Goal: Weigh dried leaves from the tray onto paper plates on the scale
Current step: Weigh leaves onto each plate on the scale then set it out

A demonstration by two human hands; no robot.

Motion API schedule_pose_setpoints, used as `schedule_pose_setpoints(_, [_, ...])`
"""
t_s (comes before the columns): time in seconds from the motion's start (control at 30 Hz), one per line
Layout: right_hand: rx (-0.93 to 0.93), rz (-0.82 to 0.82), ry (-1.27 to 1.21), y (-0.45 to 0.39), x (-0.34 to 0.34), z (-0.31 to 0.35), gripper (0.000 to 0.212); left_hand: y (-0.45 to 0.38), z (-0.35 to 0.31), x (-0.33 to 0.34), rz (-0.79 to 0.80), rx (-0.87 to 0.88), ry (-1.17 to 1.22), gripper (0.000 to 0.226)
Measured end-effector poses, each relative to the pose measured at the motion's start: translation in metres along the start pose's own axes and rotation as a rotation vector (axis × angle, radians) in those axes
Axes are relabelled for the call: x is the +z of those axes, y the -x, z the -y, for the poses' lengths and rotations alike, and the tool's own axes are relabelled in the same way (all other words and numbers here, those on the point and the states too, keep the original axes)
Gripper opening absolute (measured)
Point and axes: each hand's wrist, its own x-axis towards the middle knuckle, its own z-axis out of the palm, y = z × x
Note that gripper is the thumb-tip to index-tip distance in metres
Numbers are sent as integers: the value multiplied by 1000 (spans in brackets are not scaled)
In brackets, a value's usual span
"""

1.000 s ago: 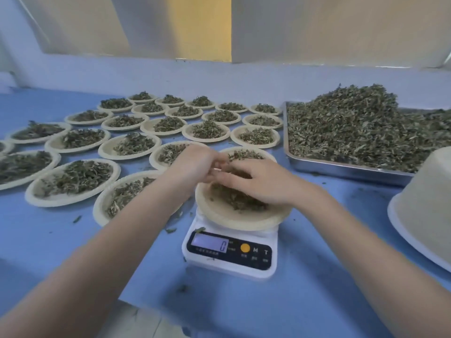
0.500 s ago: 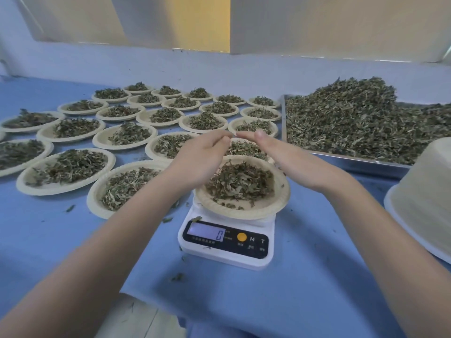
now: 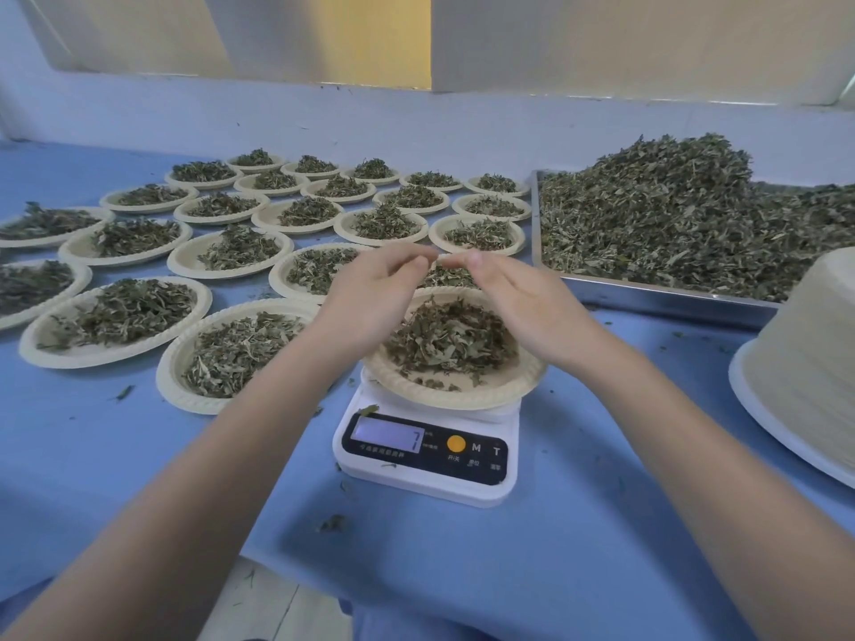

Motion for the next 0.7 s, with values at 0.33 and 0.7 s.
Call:
schedule_pose_setpoints(0.33, [132,-146,19,4,0,-17,53,10,23,-1,-38,-58,-35,44])
schedule_pose_setpoints(0.7, [264,-370,-372,-26,17,35,49,-1,3,-33,-331,-254,213,43])
